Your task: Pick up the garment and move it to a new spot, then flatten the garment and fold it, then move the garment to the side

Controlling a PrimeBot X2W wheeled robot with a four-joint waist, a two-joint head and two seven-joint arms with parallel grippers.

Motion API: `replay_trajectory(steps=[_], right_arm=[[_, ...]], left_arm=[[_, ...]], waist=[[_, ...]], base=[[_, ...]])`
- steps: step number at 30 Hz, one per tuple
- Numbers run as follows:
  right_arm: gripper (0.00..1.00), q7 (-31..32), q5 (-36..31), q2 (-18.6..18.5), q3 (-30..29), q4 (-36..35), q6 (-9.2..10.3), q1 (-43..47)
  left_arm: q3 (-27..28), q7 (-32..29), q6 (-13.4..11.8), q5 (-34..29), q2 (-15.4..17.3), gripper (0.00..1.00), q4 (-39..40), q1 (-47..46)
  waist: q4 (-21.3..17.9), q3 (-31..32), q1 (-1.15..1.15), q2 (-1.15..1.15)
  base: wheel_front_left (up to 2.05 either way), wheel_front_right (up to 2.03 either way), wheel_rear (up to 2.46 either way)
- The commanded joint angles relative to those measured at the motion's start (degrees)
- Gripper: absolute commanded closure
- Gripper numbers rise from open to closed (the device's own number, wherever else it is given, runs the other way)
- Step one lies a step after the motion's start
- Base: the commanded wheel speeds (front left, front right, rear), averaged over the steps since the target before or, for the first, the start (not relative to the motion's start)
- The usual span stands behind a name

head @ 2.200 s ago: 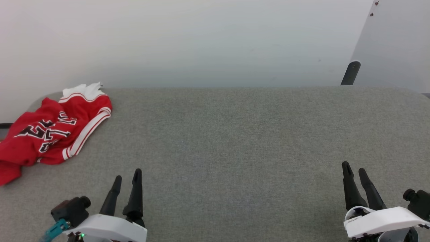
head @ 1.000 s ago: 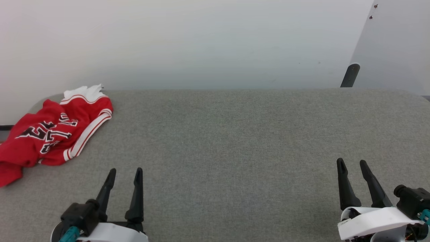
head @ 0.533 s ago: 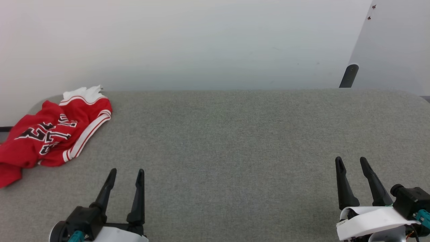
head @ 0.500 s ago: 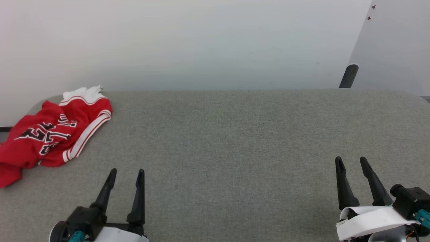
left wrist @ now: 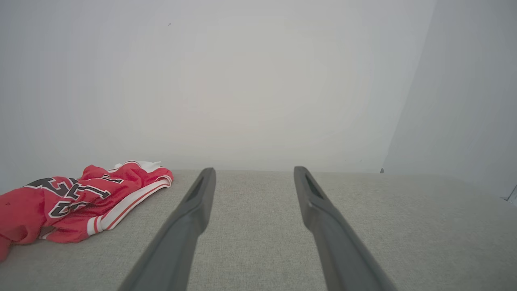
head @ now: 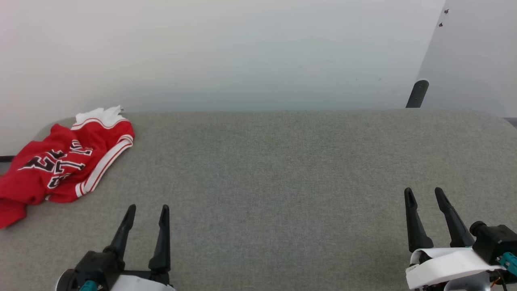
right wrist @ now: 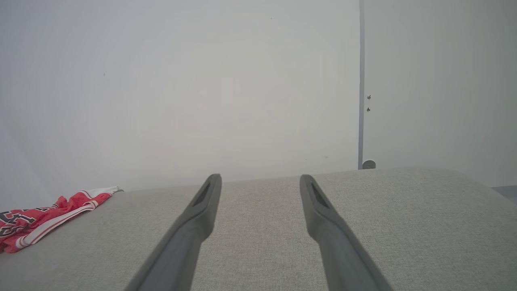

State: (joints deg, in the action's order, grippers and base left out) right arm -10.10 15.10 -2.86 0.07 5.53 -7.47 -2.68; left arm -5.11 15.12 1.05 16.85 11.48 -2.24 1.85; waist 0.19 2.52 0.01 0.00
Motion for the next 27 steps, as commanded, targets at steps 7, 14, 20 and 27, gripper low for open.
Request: replay_trajectory(steps=[7, 14, 20, 27], right_arm=[[0.00, 0.1, -0.6, 0.0, -0.7, -0.7, -0.04, 1.5], [0.00, 0.4, -0.6, 0.0, -0.3, -0.9, -0.04, 2.2], [0.00, 0.3, 0.1, 0.0, 1.1, -0.5, -0.04, 2.4], [0.00, 0.1, 1.0, 0.0, 3.3, 0.2, -0.04, 1.8]], left_arm=[[0.3, 0.0, 0.4, 0.9, -0.3, 0.00, -0.6, 0.6], [1.6, -0.5, 0.0, 2.5, 0.2, 0.00, -2.1, 0.1], [3.1, -1.7, -0.8, 3.3, 1.5, 0.00, -2.6, 0.0], [4.7, -2.5, -2.0, 4.0, 2.4, 0.00, -1.3, 1.4]], waist=[[0.9, 0.8, -0.01, 0.00], [5.1, 2.0, -0.01, 0.00], [10.8, 3.1, -0.01, 0.00], [17.7, 4.0, -0.01, 0.00]], base=[[0.00, 0.00, 0.00], [0.00, 0.00, 0.00], [0.00, 0.00, 0.00], [0.00, 0.00, 0.00]])
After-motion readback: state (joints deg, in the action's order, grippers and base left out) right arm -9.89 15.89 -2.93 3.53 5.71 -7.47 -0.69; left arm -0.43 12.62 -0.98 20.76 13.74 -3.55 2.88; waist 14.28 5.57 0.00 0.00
